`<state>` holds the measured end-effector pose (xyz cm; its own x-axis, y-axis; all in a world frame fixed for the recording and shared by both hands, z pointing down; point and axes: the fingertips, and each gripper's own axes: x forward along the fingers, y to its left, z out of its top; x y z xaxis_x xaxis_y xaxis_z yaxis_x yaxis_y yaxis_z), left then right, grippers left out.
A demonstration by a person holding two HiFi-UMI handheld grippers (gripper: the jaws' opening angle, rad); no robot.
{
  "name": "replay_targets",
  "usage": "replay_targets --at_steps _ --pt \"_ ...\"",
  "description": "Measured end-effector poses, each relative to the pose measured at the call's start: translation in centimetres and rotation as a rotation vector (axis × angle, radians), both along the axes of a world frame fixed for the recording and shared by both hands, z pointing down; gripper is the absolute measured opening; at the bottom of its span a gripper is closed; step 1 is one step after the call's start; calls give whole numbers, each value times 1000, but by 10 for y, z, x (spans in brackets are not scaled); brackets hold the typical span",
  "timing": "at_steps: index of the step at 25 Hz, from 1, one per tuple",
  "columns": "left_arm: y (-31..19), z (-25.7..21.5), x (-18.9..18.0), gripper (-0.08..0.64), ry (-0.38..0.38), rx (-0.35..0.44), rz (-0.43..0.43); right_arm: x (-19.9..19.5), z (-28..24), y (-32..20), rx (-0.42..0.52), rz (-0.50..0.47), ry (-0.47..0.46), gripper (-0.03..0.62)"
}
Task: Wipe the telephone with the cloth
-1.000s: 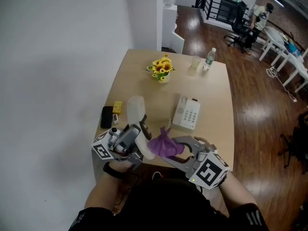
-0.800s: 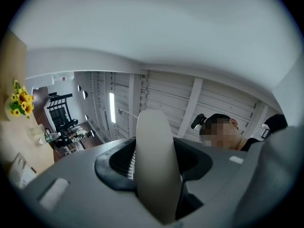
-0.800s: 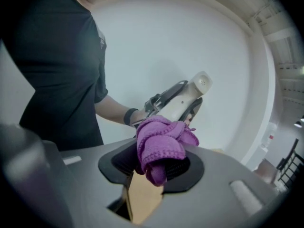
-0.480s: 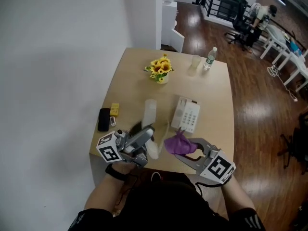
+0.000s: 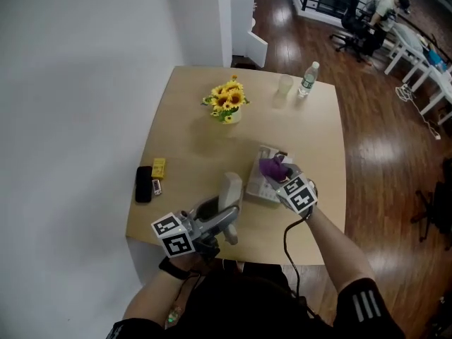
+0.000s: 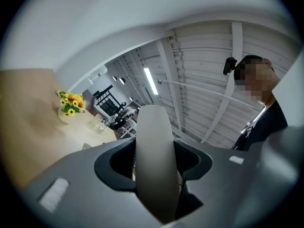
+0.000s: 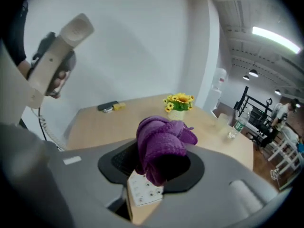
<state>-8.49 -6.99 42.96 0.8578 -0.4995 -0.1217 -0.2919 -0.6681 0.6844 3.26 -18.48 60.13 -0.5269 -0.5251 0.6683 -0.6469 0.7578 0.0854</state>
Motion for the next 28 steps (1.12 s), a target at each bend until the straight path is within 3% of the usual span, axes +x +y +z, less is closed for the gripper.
replay_targets --at_steps 7,11,18,22,28 --pt "-18 31 9 218 -53 -54 -29 8 68 -87 -22 -11 234 149" --pt "-24 43 4 217 -56 -87 -51 3 102 -102 -60 -66 328 149" --pt "-29 51 -2 218 -52 -107 -86 -14 106 -68 -39 -244 495 146" --pt "-32 47 -3 218 -55 -86 -91 -15 117 -55 30 -236 491 146" --pt "-34 46 -9 218 -56 -80 -108 -28 134 -7 51 -315 524 146"
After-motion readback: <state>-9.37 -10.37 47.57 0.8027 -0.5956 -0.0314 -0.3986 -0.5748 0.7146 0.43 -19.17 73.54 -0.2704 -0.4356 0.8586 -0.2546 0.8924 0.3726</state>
